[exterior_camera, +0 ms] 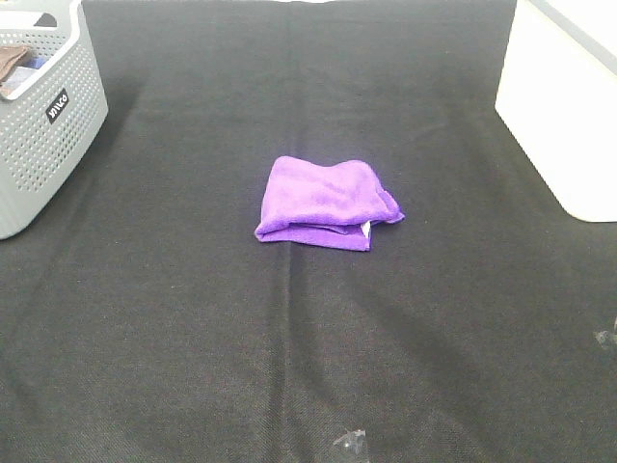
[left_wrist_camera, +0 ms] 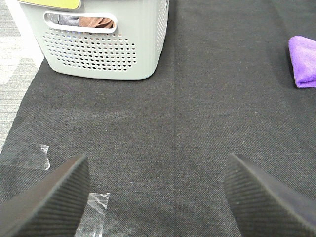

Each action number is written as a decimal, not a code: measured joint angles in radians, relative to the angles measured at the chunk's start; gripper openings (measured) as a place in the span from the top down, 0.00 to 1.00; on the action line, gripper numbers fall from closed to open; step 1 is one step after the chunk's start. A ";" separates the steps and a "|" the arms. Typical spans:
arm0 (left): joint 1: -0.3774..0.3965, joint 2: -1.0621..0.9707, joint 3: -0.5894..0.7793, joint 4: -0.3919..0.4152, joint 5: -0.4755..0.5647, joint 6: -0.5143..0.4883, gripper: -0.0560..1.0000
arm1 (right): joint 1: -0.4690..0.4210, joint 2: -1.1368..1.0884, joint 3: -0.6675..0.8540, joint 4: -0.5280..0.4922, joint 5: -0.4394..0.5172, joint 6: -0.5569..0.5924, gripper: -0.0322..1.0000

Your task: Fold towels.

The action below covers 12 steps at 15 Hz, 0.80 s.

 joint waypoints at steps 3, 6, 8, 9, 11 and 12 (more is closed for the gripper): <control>0.000 0.000 0.000 0.000 0.000 0.000 0.28 | 0.000 0.000 0.000 0.000 0.000 0.000 0.14; 0.000 0.000 0.000 -0.001 0.000 0.000 0.28 | 0.000 0.000 0.000 0.000 0.000 0.000 0.14; 0.000 0.000 0.000 -0.001 0.000 0.000 0.28 | 0.000 0.000 0.000 0.000 0.000 0.000 0.14; 0.000 0.000 0.000 -0.001 0.000 0.000 0.28 | 0.000 0.000 0.000 0.000 0.000 0.000 0.14; 0.000 0.000 0.000 -0.001 0.000 0.000 0.28 | 0.000 0.000 0.000 0.000 0.000 0.001 0.14; 0.000 0.000 0.000 -0.001 0.000 0.000 0.28 | 0.000 0.000 0.000 0.000 0.000 0.001 0.14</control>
